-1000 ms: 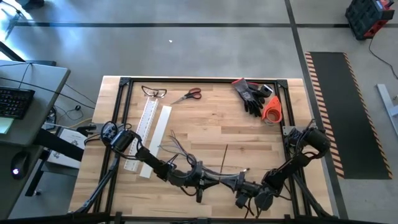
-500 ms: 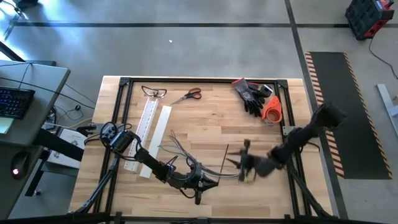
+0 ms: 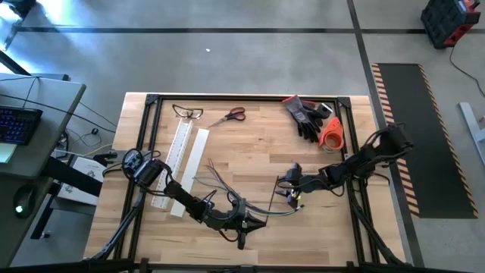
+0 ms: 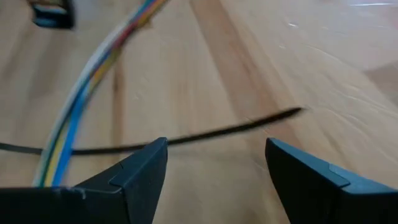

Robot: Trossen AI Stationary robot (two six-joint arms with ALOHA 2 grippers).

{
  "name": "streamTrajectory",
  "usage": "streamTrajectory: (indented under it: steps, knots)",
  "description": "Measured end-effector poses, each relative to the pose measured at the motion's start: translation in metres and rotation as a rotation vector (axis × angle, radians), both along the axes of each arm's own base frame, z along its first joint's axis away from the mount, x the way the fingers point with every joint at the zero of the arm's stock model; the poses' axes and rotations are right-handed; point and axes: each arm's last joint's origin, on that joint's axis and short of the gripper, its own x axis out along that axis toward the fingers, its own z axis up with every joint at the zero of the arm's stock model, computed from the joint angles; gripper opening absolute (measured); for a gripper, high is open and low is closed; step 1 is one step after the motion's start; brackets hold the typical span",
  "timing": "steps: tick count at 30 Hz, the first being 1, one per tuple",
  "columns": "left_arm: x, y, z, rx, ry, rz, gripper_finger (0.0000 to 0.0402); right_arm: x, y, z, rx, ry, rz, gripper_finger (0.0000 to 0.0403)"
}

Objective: Ziptie cables
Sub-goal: Wrap the black zip tie around the cable

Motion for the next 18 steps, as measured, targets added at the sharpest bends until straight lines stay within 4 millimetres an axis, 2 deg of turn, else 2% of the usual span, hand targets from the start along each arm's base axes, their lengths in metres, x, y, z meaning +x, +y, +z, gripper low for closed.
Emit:
streamTrajectory:
  steps: [4,7,10,16,18]
  knots:
    - [0.000,0.000,-0.001,0.005,0.007,0.012,0.0000,0.006,0.003,-0.006,0.037,-0.046,0.034,0.0245]
    - [0.000,0.000,-0.001,0.003,0.013,0.015,0.0000,0.007,0.004,-0.010,0.022,-0.051,0.048,0.0218]
    - [0.000,0.000,-0.002,0.003,0.015,0.015,0.0000,0.008,0.004,-0.011,0.017,-0.051,0.047,0.0168]
    - [0.000,0.001,-0.002,0.003,0.014,0.018,0.0000,0.009,0.003,-0.009,-0.035,-0.083,0.051,0.0039]
    - [0.000,0.001,-0.002,0.004,0.015,0.022,0.0000,0.009,0.005,-0.008,-0.068,-0.096,0.060,0.0011]
